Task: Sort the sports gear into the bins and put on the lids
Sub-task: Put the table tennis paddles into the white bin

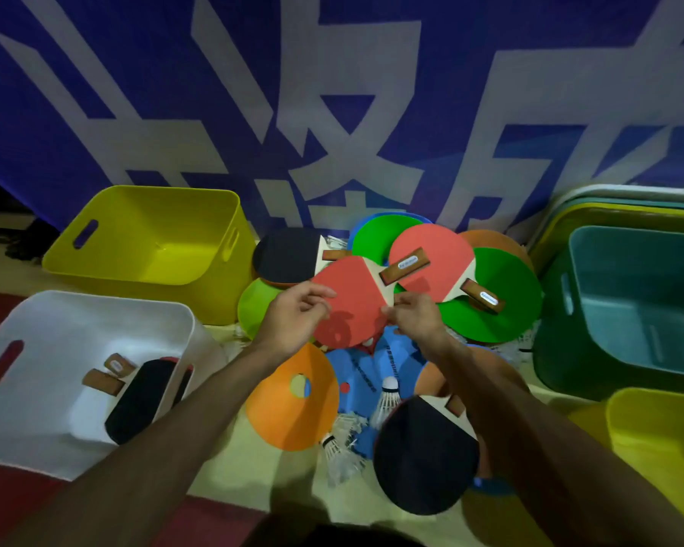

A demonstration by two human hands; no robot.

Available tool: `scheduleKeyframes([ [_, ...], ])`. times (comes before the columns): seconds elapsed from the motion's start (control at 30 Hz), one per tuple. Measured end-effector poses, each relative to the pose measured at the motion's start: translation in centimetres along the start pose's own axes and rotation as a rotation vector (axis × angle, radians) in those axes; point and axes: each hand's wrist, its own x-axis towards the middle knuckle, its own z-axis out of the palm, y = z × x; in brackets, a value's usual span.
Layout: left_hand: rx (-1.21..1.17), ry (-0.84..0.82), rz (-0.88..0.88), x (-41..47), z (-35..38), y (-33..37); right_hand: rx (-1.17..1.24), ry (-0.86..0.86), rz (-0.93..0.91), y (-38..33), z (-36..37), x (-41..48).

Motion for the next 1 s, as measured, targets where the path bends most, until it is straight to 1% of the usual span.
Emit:
scheduleKeyframes([
  [0.17, -0.040, -0.087, 0.037, -1.4, 2.4, 1.4, -0.004, 0.135, -0.049, -0.8, -5.4, -0.6],
  [0.3, -0.032, -0.227, 0.010, -2.1, 5.1, 1.9, -0.168, 0.278, -0.110, -0.6, -10.3, -1.1],
  [0.33, 0.013, -0.277, -0.004, -2.1, 6.0, 1.8, -0.172, 0.310, -0.104, -0.5, -11.4, -1.3],
  [0.43, 0.259, -0.406, 0.004, -2.0, 9.5, 0.9, -0.175, 0.390, -0.073, 0.4, -13.9, -1.8],
  [0.63, 0.432, -0.446, 0.024, -1.8, 16.4, -0.3, -0.101, 0.428, -0.042, 2.4, -16.3, -3.7],
  [0.77, 0.713, -0.480, 0.056, -1.8, 19.0, -1.3, -0.020, 0.473, -0.034, 3.3, -16.5, -5.1],
  [0.8, 0.748, -0.479, 0.037, -1.7, 19.4, -1.7, -0.014, 0.479, -0.033, 3.5, -16.3, -5.4],
  [0.87, 0.749, -0.483, -0.015, -1.4, 20.3, -2.3, -0.011, 0.497, -0.031, 4.0, -16.1, -5.8],
  [0.93, 0.694, -0.502, -0.037, -1.6, 21.0, -2.6, -0.006, 0.519, -0.031, 4.3, -16.1, -6.2],
  [1.0, 0.635, -0.521, -0.006, -1.8, 21.8, -3.0, 0.002, 0.539, -0.023, 4.6, -16.2, -6.4],
])
